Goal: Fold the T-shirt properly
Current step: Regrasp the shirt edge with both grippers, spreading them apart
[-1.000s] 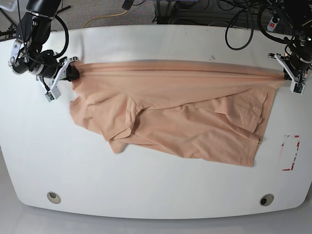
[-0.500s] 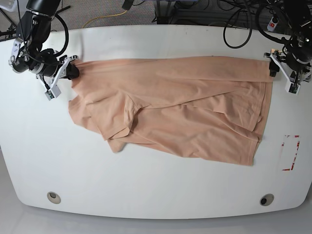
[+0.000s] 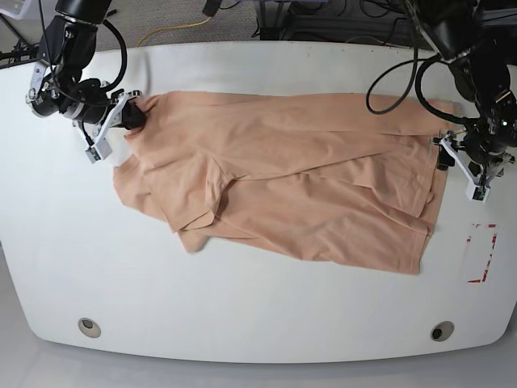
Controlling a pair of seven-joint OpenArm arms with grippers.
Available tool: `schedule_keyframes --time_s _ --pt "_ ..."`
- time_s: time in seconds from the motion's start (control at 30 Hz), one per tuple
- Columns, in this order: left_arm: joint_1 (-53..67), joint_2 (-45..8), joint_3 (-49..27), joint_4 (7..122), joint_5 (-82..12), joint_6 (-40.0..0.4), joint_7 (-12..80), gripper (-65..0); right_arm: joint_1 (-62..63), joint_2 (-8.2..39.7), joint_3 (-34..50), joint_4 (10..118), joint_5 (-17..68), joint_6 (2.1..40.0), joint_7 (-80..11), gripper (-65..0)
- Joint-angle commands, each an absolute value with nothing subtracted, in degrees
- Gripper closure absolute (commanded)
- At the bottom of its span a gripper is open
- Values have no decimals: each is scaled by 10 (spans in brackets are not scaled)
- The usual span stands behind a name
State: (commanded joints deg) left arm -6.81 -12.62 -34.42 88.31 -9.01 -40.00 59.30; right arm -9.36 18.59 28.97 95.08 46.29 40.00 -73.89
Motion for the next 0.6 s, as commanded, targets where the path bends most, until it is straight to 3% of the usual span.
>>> schedule_keyframes --time_s 0.3,0.6 --pt "-134 -134 -312 767 -89 -400 566 -399 -85 185 290 951 465 400 -738 0" --pt "-141 -138 -262 758 -90 -400 566 -399 -84 185 291 951 465 400 -738 0"
